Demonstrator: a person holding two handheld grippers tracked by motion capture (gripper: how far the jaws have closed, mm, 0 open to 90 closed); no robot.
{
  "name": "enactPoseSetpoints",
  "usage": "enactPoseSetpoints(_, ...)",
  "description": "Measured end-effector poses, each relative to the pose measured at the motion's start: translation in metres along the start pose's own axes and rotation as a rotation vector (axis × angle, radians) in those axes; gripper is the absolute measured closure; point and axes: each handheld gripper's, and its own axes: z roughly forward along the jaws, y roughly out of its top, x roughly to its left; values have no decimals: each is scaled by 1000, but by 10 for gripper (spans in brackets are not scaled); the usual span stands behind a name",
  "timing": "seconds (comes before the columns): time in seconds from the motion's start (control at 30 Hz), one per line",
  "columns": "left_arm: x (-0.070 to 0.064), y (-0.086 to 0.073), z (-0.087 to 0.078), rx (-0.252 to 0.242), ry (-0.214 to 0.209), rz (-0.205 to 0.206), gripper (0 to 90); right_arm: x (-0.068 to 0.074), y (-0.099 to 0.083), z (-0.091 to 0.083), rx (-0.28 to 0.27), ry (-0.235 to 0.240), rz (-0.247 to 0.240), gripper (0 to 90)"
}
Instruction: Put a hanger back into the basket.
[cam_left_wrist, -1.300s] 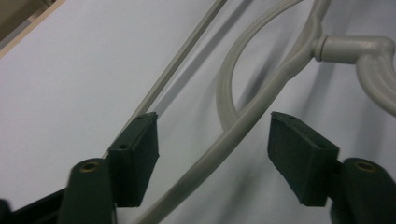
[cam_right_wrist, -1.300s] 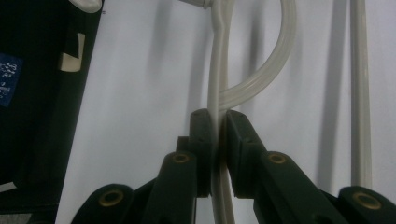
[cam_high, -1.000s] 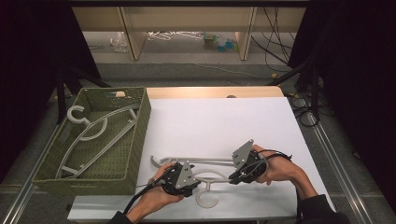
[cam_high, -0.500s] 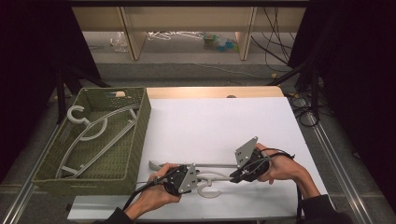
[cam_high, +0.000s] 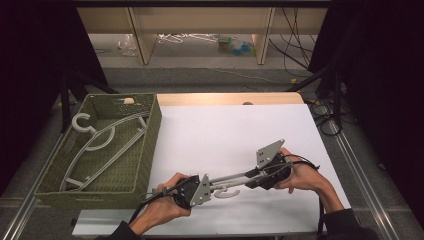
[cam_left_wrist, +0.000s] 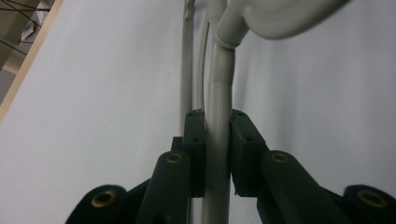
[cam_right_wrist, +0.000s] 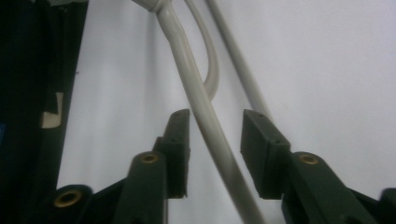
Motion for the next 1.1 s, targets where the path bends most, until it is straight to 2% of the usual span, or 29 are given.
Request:
enactPoseSetpoints(0.17, 5, 0, -4, 1, -19, -70, 791, -4, 0, -5, -57, -93, 42, 473)
enactPoseSetpoints(0.2, 5, 0, -4, 1, -19, -78, 792, -5, 0, -8, -81, -110, 68, 455)
enactPoseSetpoints(0.27, 7, 0, -6, 2, -30, -104, 792, -5, 0, -10, -103, -127, 88, 441)
enactPoseSetpoints(0.43, 14, -3, -9, -14, -56, -200, 792, -3, 0, -13, -142, -186, 126, 377)
enactPoseSetpoints(0.53, 18, -6, -12, -18, -61, -250, 792, -1, 1, -16, -142, -240, 141, 339)
enactPoseSetpoints(0.7, 26, -11, -20, -32, -76, -343, 792, 8, 6, -21, -175, -285, 160, 333)
enactPoseSetpoints(0.83, 33, -16, -27, -59, -87, -426, 792, 15, 7, -26, -204, -310, 194, 319)
enactPoseSetpoints(0.87, 35, -18, -30, -58, -85, -434, 792, 17, 7, -27, -219, -318, 204, 318)
enactPoseSetpoints(0.97, 40, -21, -39, -104, -91, -455, 792, 22, 5, -29, -268, -326, 241, 309)
enactPoseSetpoints(1.0, 41, -22, -41, -124, -87, -483, 792, 23, 4, -30, -271, -327, 255, 304)
enactPoseSetpoints(1.03, 43, -23, -44, -133, -97, -488, 792, 25, 3, -29, -280, -342, 257, 299)
enactPoseSetpoints(1.1, 46, -24, -50, -152, -90, -503, 792, 28, 0, -29, -287, -362, 267, 298)
